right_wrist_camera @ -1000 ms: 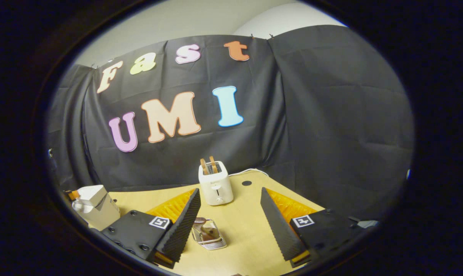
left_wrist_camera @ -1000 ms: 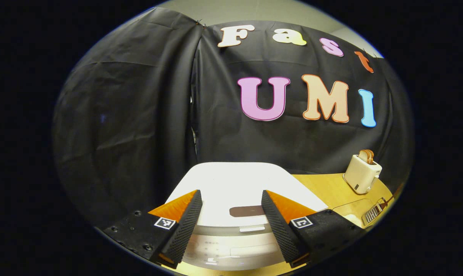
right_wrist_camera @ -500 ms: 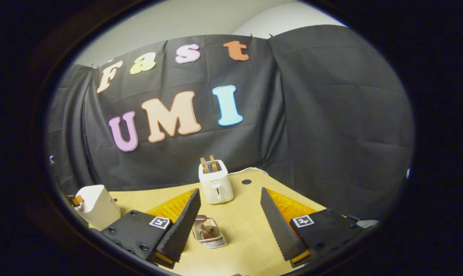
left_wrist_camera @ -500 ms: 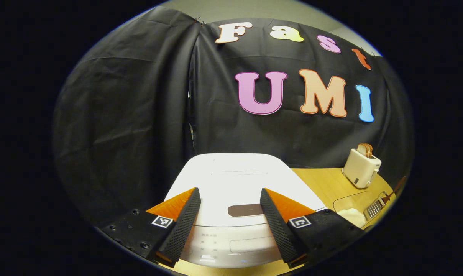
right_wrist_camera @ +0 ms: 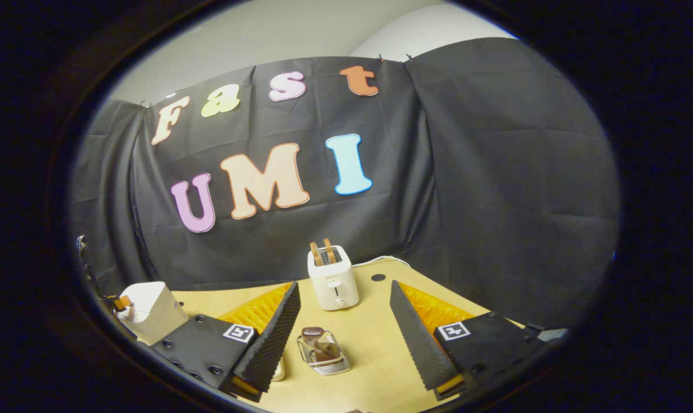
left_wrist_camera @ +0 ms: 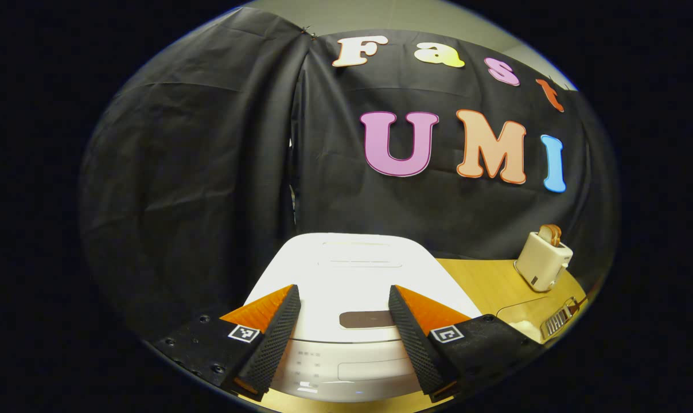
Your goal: Close the left gripper, press the button to open the rice cooker; take a wooden spoon from the chopstick holder with the right hand, scoop a spoonful of rice and pour it into the rice cooker, then put the wooden spoon back into the chopstick holder.
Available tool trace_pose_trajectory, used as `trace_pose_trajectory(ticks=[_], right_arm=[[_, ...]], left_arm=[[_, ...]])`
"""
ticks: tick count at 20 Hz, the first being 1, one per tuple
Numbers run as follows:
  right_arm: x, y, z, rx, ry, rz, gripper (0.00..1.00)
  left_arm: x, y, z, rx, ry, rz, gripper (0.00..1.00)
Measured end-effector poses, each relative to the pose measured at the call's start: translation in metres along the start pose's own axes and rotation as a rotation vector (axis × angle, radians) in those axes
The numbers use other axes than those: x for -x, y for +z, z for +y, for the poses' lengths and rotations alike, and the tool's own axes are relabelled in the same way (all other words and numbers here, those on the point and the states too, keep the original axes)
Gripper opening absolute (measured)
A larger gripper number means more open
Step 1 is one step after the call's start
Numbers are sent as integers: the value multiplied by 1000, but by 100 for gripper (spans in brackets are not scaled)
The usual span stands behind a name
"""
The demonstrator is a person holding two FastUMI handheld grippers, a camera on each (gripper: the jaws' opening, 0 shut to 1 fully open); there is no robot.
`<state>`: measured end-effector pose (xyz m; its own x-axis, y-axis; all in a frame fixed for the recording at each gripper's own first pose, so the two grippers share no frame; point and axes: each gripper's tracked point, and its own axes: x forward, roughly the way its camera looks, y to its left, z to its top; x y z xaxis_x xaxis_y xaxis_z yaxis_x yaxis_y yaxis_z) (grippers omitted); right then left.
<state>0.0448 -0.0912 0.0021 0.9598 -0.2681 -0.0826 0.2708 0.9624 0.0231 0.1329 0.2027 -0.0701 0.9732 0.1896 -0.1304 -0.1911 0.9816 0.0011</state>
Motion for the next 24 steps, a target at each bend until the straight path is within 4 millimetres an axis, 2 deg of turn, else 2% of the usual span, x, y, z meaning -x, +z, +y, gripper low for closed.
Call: trace_pose_trajectory(ticks=[3,7,11,15,18,24], right_arm=[[-4,5,12,13,26,-12,99],[-7,13,25,18,59,-29,99],[-3,26,32,30,86,-56,99],[11,32,35,13,105,-77,99],[24,27,35,6,106,-80,99],[41,19,32,10,92,-80,99]], left_arm=[[10,2,-2,34,20,21,92],[33,31,-16,-21,30,-26,88],[57,60,-48,-21,-1,-69,89],[79,73,-84,-40,-26,-99,91],[94,69,-115,-97,-70,-116,92],[117,40,-172,-138,-219,-75,94]])
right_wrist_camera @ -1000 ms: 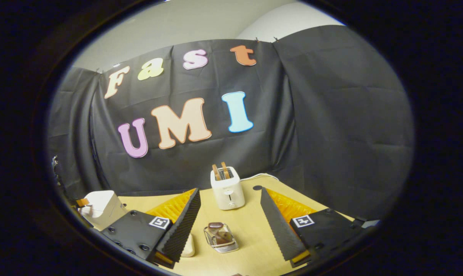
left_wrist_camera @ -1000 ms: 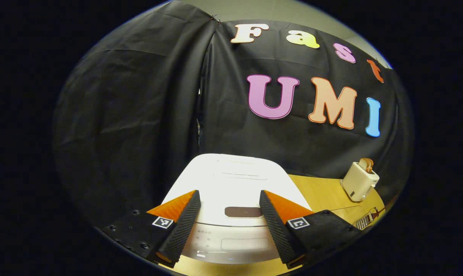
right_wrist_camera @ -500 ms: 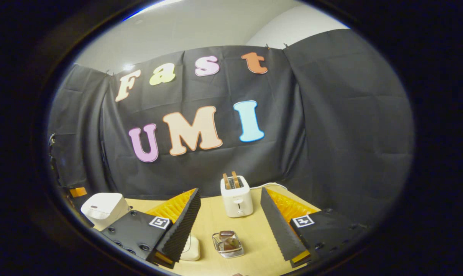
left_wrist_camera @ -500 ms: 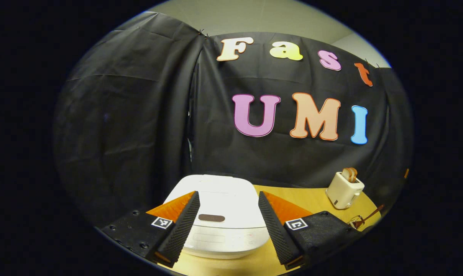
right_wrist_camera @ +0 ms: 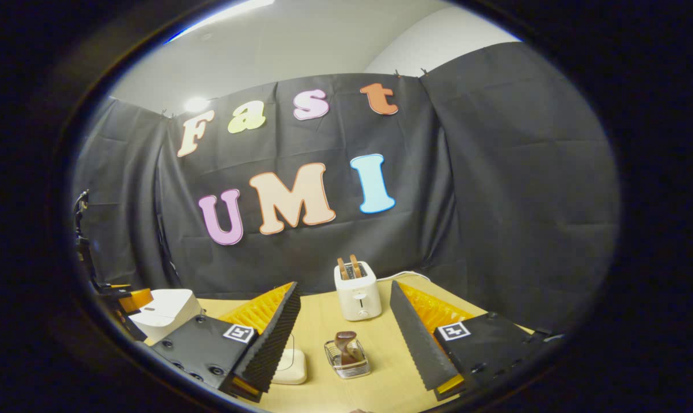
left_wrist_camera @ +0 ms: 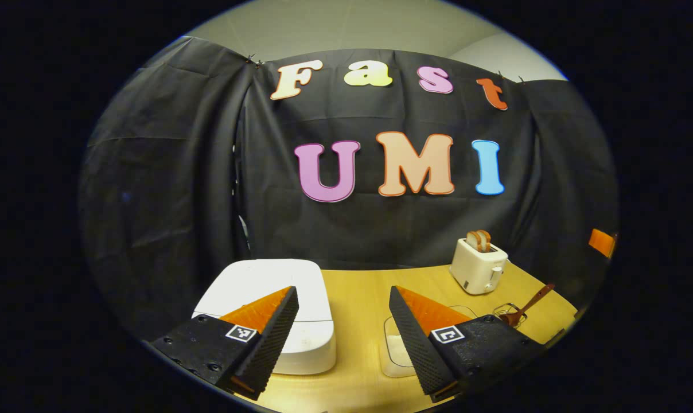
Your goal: Close the left gripper, press the button to open the rice cooker; take a wooden spoon from the chopstick holder with the right hand, scoop a spoonful of rice and pour it into the rice cooker, then put the wooden spoon back into the chopstick holder.
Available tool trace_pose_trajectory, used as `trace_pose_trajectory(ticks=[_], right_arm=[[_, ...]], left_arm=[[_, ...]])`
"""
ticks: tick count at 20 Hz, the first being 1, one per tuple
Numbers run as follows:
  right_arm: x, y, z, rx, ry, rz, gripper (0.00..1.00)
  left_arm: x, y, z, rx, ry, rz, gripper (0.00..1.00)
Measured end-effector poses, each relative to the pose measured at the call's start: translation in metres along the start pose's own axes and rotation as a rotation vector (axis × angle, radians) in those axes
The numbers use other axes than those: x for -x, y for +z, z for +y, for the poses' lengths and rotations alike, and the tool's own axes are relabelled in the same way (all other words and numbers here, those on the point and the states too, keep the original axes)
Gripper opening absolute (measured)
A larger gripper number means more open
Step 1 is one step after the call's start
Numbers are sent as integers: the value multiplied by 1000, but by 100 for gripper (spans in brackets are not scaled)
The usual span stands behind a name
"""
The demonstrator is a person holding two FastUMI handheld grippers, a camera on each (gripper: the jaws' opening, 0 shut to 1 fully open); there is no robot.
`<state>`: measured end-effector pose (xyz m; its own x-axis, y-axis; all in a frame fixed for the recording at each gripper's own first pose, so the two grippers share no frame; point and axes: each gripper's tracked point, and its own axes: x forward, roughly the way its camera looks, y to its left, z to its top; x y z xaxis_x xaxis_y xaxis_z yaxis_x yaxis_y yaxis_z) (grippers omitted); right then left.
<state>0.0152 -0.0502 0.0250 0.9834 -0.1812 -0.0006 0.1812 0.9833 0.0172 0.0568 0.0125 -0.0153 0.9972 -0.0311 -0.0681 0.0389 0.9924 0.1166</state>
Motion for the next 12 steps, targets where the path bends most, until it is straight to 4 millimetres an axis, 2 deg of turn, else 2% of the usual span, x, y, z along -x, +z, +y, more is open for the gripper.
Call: trace_pose_trajectory(ticks=[2,7,12], right_arm=[[3,0,-2,1,-9,-1,99],[10,2,-5,5,-30,-6,99],[19,3,-1,12,-52,-11,99]], left_arm=[[1,-2,-14,-4,-41,5,95],[5,2,-30,2,-100,2,95],[9,1,-32,-1,-136,9,95]])
